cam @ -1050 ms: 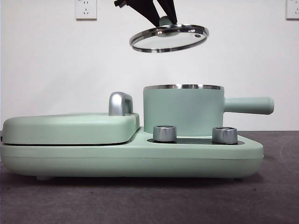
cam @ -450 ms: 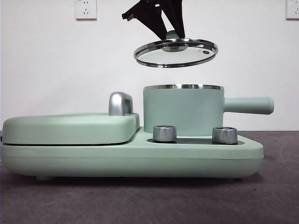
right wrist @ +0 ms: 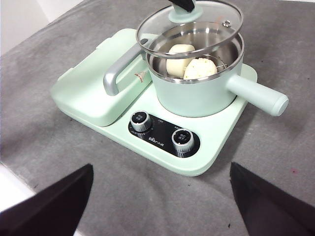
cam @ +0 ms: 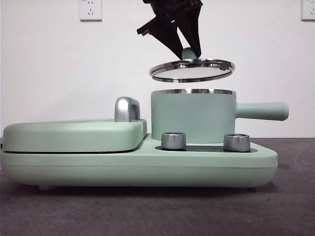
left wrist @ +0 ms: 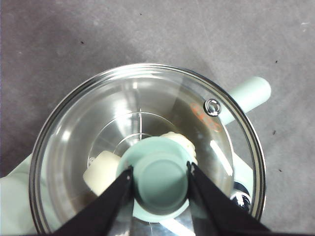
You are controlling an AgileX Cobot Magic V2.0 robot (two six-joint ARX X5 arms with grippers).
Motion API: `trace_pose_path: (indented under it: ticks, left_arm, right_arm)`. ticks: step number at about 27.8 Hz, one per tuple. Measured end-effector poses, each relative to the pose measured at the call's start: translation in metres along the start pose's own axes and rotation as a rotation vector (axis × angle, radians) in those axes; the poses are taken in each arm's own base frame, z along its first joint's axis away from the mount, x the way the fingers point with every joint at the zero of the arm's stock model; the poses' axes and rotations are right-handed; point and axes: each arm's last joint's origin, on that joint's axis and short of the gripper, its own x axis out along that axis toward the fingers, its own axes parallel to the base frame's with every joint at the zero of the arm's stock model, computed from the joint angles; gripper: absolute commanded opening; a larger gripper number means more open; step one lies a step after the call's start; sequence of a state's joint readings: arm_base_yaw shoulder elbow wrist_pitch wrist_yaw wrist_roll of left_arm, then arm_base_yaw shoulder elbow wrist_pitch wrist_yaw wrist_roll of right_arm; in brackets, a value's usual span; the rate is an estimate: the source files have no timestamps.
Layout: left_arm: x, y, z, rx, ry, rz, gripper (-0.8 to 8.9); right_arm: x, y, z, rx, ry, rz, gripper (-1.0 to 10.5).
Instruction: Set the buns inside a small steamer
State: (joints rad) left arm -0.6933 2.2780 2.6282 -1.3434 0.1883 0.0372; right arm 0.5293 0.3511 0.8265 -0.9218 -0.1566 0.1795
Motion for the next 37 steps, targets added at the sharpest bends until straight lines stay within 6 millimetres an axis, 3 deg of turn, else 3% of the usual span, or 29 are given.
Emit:
trace_pose_path:
  ticks: [5,33,36,37]
  left_arm:
    - [0.024,0.001,-0.002,0.001,0.047,-0.005,0.15]
    - [0.031,0.002,-0.002,0.046,0.058,0.034,0.16]
    - [0.031,0.002,-0.002,0.048,0.06,0.034,0.39]
    - [0.031,0.002,-0.002,0.045,0.06,0.034,1.11]
  right_arm:
    - [0.0,0.0,0.0,0.0,0.0,0.0,4.4]
    - [0.0,0.0,0.0,0.0,0.0,0.0,4.4]
    - [0.0,0.0,0.0,0.0,0.0,0.0,4.4]
    - [0.0,0.0,0.0,0.0,0.0,0.0,4.4]
